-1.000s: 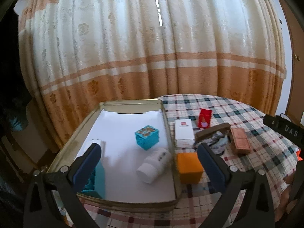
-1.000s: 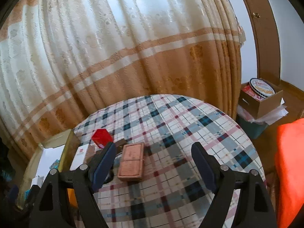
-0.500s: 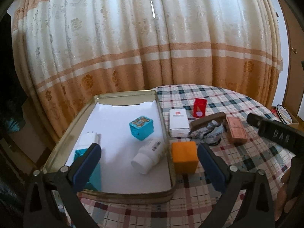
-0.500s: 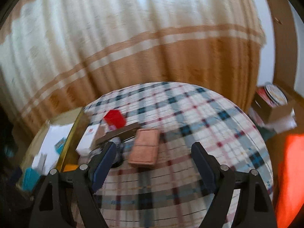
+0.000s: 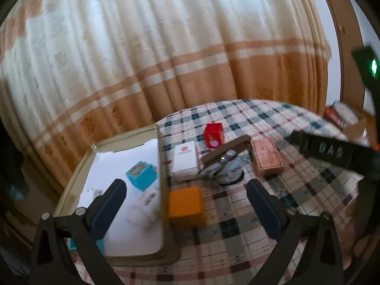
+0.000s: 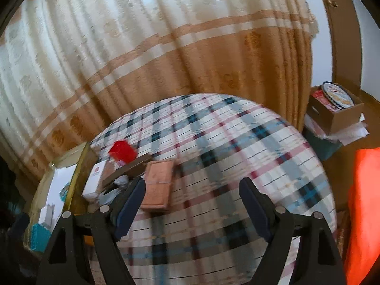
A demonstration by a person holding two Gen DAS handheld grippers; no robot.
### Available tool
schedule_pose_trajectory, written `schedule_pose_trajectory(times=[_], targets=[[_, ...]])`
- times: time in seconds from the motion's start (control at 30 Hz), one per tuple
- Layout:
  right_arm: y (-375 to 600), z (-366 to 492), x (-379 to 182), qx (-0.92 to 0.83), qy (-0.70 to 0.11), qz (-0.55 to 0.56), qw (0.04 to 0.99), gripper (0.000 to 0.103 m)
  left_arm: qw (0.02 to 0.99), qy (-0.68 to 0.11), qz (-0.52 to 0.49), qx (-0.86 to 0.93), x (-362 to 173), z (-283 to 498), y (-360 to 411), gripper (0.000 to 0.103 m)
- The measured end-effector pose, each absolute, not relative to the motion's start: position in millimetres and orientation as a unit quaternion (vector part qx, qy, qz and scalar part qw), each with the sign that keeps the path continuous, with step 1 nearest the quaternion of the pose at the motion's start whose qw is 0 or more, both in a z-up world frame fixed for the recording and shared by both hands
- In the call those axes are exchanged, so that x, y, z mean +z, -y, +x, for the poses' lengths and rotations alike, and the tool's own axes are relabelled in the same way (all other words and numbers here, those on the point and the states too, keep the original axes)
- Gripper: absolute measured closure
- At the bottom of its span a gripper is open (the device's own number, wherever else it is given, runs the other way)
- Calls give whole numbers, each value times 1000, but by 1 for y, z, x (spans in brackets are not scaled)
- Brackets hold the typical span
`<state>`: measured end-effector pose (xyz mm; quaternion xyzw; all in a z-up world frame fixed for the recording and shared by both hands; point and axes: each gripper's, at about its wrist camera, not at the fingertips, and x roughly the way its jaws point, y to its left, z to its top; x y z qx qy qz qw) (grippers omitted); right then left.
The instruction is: Organize rigid objects
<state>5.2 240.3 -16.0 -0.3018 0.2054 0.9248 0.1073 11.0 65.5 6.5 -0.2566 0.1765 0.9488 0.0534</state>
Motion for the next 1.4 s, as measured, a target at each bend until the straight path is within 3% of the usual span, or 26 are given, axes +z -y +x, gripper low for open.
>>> schedule_pose_trajectory(times=[0.3,0.47,0.73,1.03,1.17,1.4], targets=[[-267,9,-24,910,-252,-308,115,20,20,-229,-314,921,-16,10,-116,1],[-264,10,-20,917,-236,-302,114,20,27,-168,-370,913,-19,2,-115,1],[-280,12,-20,913,-245,-300,125,20,-42,-76,-443,892,-37,-15,-97,1],[-286,12,-21,913,-240,-304,127,20,-103,-52,-454,884,-40,-39,-97,1],[-290,11,-23,910,-249,-308,125,20,-84,-70,-450,886,-39,-49,-107,1],[-290,11,-24,910,-247,-309,127,20,13,-165,-416,894,-35,-43,-138,1]])
